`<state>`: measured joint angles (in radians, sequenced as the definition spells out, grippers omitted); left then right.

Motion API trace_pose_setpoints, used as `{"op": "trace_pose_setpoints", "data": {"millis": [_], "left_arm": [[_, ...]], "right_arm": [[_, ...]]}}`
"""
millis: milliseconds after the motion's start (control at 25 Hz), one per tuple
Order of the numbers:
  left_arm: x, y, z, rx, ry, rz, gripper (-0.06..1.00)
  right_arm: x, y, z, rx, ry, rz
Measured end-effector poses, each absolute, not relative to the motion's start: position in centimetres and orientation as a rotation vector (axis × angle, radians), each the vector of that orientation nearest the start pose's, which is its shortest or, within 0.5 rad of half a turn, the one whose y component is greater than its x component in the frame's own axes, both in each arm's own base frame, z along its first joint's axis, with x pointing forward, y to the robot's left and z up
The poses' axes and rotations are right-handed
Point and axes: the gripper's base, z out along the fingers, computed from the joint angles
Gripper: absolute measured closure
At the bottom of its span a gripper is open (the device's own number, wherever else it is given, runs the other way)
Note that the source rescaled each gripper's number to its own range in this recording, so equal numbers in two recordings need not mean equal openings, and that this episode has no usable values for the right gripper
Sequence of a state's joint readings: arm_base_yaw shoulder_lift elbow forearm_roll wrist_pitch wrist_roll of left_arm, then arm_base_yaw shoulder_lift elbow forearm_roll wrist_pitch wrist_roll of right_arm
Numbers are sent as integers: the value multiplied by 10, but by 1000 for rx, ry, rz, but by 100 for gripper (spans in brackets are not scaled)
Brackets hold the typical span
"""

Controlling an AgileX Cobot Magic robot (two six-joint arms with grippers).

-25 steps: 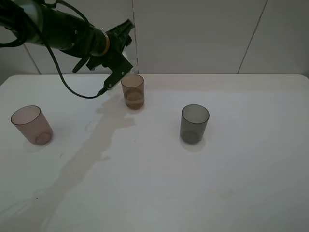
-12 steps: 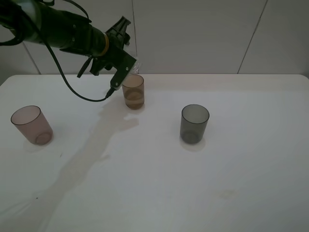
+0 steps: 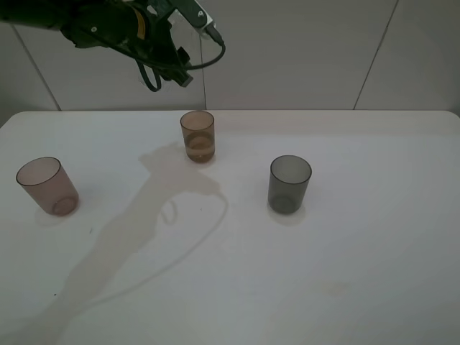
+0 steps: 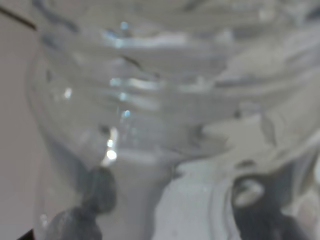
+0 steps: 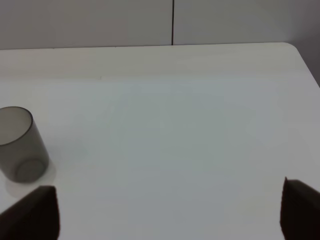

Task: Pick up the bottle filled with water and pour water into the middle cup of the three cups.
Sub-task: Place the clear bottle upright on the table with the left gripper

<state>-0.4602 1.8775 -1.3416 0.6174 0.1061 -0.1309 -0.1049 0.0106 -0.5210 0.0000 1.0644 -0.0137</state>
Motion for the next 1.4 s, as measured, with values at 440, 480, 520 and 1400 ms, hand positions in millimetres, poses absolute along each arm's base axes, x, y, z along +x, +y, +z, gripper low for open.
{"op": "trace_pose_setpoints", "data": {"millis": [440,480,520,1400], "left_arm": [[316,-181,176,824,1777,-385,93],[308,-181,171,816,1733,-437,93],[303,-182,169,806,1686,-482,93],[271,-178,81,903,1729,-598,93]], "right_arm": [[-6,1,283,93,2036,-74],[-6,1,283,93,2036,-74],[-6,1,283,93,2036,-74],[-6,1,283,93,2036,-74]]}}
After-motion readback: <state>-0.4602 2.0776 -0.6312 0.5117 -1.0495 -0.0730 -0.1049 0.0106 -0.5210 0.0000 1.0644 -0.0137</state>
